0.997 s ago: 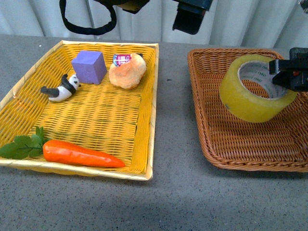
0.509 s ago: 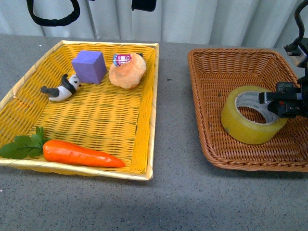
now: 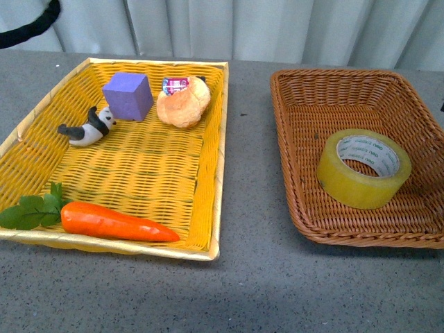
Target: Move tape to another basket
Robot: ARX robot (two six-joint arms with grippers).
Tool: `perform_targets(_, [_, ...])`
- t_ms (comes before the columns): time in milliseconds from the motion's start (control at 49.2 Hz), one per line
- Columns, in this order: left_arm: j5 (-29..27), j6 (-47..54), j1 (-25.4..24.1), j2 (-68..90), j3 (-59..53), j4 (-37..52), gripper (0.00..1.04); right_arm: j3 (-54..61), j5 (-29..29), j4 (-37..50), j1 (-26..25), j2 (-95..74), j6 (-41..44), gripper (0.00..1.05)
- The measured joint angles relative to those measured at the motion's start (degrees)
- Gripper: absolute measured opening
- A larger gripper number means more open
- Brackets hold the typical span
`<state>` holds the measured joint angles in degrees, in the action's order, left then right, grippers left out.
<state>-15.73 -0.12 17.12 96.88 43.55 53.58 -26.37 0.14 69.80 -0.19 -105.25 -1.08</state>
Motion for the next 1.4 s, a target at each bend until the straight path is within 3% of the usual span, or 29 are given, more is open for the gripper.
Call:
perform_targets(102, [1.88, 0.0, -2.8, -5.42, -8.48, 3.04, 0.49, 5.44, 0.0, 7.74, 0.11, 5.66, 0.72, 0.46])
perform_targets(387, [6.03, -0.02, -7.52, -16.33, -22.45, 5.16, 0.04, 14.71, -0.15, 4.39, 0.28, 18.16, 0.94, 0.01])
perform_targets(631, [9.29, -0.07, -10.29, -25.99, -30.8, 4.13, 0.04, 20.39, 0.0, -2.25, 0.22, 30.47, 1.09, 0.01])
perform_targets(712, [10.19, -0.09, -11.5, -30.27, -33.64, 2.47, 0.04, 20.94, -0.04, -11.08, 0.22, 39.28, 1.09, 0.01])
perform_targets(834, [11.39, -0.09, -12.68, -32.57, -37.97, 4.2, 0.04, 22.67, -0.15, -16.39, 0.22, 47.52, 1.09, 0.01])
perform_targets(915, [15.3, -0.04, -15.47, -36.02, -39.3, 1.75, 0.04, 23.63, -0.13, -19.34, 0.22, 51.01, 1.09, 0.01])
perform_targets(1404, [15.72, -0.04, -16.98, -60.96, -42.58, -18.47, 0.04, 26.05, -0.17, -39.56, 0.22, 74.51, 1.09, 0.01])
